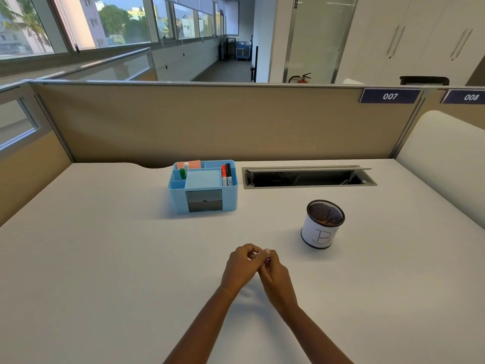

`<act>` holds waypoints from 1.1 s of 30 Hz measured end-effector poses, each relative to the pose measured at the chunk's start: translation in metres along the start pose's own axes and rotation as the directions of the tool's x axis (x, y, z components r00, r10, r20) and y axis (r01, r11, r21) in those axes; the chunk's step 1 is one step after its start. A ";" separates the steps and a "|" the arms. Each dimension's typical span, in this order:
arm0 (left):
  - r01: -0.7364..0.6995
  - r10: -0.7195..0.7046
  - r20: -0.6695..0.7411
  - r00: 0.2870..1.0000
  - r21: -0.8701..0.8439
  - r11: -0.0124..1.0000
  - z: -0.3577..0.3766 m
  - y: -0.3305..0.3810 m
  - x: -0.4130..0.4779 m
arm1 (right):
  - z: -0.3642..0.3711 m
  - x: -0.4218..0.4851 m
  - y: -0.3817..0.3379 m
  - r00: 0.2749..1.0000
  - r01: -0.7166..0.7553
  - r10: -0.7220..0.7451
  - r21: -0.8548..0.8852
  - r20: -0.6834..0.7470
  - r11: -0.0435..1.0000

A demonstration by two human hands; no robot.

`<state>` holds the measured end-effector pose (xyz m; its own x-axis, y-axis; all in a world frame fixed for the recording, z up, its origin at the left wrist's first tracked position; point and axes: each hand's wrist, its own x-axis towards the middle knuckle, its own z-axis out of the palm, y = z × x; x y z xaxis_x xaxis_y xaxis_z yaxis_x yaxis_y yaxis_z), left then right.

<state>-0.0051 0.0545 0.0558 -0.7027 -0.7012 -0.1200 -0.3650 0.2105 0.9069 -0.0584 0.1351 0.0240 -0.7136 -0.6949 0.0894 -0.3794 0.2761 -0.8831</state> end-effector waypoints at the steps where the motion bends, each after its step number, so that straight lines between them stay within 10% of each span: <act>1: -0.002 0.002 -0.006 1.000 0.007 1.000 0.000 0.000 -0.001 | -0.001 -0.001 0.000 1.000 0.010 -0.010 -0.026 0.002 1.000; 27: -0.035 0.026 -0.200 0.979 -0.041 0.999 0.002 0.013 0.005 | -0.007 -0.003 0.008 0.999 0.008 -0.008 0.002 0.034 1.000; 33: -0.144 0.237 -0.194 0.952 0.401 0.905 -0.007 -0.001 0.006 | -0.010 -0.003 0.017 0.997 -0.058 0.053 0.093 0.053 0.994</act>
<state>-0.0047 0.0451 0.0569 -0.6371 -0.7497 0.1791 -0.4739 0.5643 0.6760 -0.0688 0.1488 0.0135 -0.7005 -0.7135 0.0176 -0.2809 0.2529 -0.9258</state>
